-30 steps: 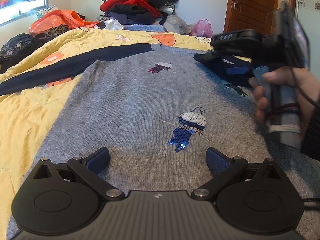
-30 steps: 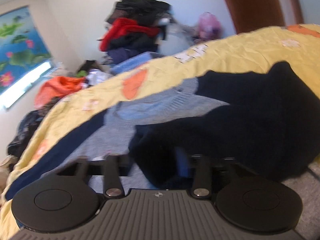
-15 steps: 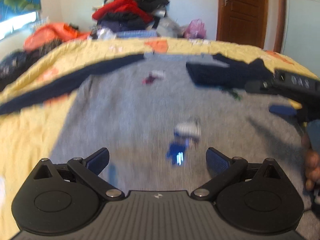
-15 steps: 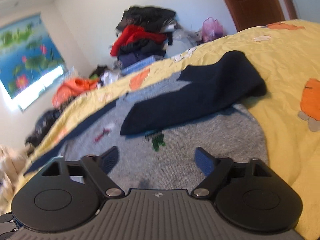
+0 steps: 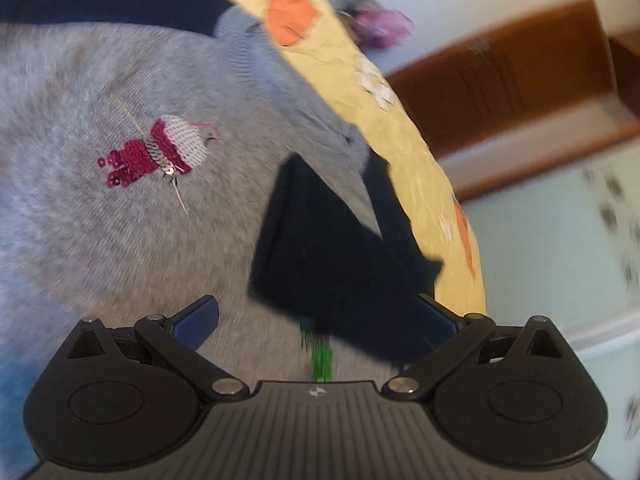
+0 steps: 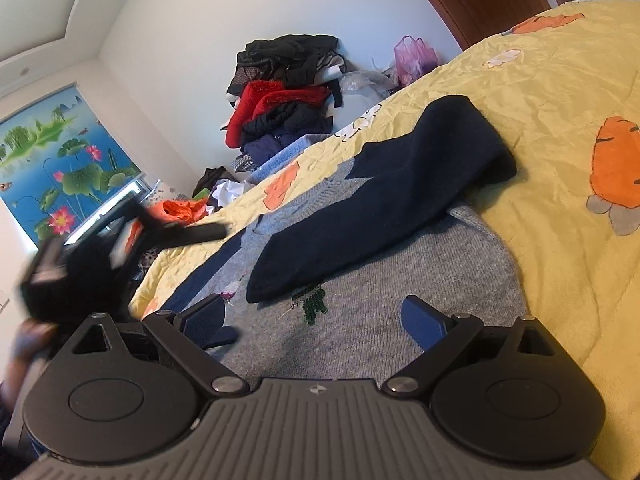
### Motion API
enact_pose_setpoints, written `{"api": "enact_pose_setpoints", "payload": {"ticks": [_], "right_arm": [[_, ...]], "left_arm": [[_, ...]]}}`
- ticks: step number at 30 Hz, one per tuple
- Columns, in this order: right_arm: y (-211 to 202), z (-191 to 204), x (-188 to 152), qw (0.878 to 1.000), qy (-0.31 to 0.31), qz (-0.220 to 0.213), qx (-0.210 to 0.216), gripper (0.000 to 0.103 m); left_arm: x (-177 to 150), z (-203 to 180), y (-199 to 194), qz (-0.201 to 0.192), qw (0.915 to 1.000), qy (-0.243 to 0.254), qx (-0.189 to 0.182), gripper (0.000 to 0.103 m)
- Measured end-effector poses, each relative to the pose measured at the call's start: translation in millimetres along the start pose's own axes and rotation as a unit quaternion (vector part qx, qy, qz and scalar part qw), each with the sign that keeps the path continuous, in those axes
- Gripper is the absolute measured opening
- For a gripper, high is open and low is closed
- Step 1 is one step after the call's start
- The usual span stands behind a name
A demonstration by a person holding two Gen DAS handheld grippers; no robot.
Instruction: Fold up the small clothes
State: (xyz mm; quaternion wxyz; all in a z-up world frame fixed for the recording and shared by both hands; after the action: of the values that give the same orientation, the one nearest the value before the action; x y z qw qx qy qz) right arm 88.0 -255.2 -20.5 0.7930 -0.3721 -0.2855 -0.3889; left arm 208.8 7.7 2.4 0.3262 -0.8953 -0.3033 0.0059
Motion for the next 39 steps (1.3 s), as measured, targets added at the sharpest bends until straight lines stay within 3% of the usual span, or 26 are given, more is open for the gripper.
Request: {"api": "enact_pose_setpoints", "payload": {"ticks": [3,4,5,7,9,10,15,18,21,29,36,39], "right_arm": [[-0.1,1.3,0.0,1.000,-0.003,0.002,-0.001,0.096],[-0.1,1.9,0.1,1.000,-0.003,0.002,-0.001,0.096],[0.0,2.2,0.1,1.000,-0.003,0.002,0.000,0.096],[0.3,2.1,0.1,1.000,-0.004,0.002,0.001,0.097],[0.5,2.3,0.4,1.000,-0.005,0.003,0.000,0.097],[0.5,1.9,0.3,1.000,-0.005,0.003,0.000,0.097],[0.7,2.6,0.3,1.000,-0.006,0.004,0.000,0.097],[0.4,1.7,0.3,1.000,-0.006,0.004,0.001,0.097],[0.5,1.8,0.2,1.000,-0.007,0.005,0.002,0.098],[0.6,1.9,0.2,1.000,-0.009,0.006,0.003,0.099],[0.8,2.8,0.1,1.000,-0.012,0.010,0.002,0.099],[3.4,9.8,9.0,0.999,-0.025,0.023,-0.018,0.099]], "left_arm": [[0.2,-11.4,10.3,-0.007,0.9997,0.024,0.008,0.097],[-0.6,-16.3,13.1,-0.008,0.9990,0.041,0.019,0.079],[-0.8,-21.0,15.5,-0.007,0.9977,0.058,0.036,0.052],[-0.7,-27.1,22.5,-0.002,0.9927,0.086,0.084,0.026],[-2.6,-32.3,24.7,-0.014,0.9879,0.114,0.104,0.020],[-3.4,-35.3,24.5,-0.018,0.9856,0.127,0.110,0.010],[-2.9,-50.8,7.2,-0.090,0.9651,0.209,0.129,0.007],[6.8,-48.2,-14.0,-0.129,0.9577,0.221,0.132,0.007],[19.1,-34.4,-25.1,-0.142,0.9514,0.221,0.161,0.007],[29.4,17.7,-36.5,-0.143,0.9514,0.174,0.210,0.007],[18.8,24.2,-32.9,-0.149,0.9502,0.180,0.206,0.007],[18.4,30.9,-32.5,-0.156,0.9511,0.187,0.190,0.007]]}}
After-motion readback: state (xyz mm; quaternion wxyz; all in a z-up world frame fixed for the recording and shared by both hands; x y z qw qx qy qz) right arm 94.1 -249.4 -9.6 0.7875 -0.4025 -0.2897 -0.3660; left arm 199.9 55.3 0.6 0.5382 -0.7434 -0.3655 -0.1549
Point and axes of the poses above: each gripper's, at about its wrist camera, not at the fingertips, and y roughly the way its jaws point, z to its left, x to its top, the point moved 1 cm from there along y, roughly the way its jaws point, and after that the axes turned 6 degrees about -y, right-handed, at the moved point
